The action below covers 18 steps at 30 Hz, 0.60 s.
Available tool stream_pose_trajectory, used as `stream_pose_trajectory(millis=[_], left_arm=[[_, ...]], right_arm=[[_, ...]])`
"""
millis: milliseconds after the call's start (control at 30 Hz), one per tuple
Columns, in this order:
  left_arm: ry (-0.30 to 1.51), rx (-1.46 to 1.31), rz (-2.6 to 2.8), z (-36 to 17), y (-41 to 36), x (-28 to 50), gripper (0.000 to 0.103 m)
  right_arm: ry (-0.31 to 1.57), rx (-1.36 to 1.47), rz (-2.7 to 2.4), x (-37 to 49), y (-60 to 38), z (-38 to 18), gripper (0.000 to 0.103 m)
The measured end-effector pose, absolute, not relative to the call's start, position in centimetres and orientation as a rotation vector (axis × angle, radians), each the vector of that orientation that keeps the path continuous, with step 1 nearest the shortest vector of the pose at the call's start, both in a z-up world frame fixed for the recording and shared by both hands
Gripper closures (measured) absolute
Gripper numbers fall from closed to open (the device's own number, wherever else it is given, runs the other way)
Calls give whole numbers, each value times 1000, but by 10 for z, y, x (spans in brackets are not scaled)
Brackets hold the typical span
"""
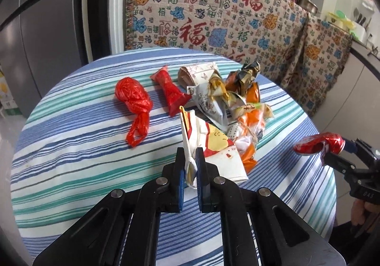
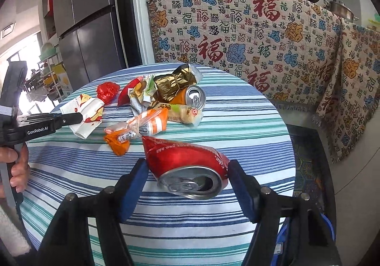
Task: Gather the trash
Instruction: 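Grasp the paper cup with the left tool while the right tool grasps the red can, then carry cup and can over the blue wastebasket and open both tools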
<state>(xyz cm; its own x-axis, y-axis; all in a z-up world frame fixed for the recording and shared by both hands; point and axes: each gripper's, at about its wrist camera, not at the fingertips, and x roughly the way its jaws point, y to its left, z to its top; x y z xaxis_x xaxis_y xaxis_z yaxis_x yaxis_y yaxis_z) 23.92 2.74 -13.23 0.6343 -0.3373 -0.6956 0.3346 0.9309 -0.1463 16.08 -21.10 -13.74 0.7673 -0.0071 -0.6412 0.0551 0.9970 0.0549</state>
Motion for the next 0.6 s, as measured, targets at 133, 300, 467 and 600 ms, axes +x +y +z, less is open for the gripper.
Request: stream_pose_trajectory(millis=[133, 300, 467, 600], left_arm=[[782, 0, -396, -127, 23, 235, 97], [779, -15, -433, -118, 16, 229, 97], [763, 4, -498, -106, -7, 218, 97], [751, 20, -545, -98, -29, 207, 97]], right_arm=[[683, 88, -41, 157, -218, -132, 33], [652, 108, -53, 150, -229, -120, 33], [627, 128, -75, 139, -243, -111, 34], [610, 140, -107, 128, -259, -105, 34]])
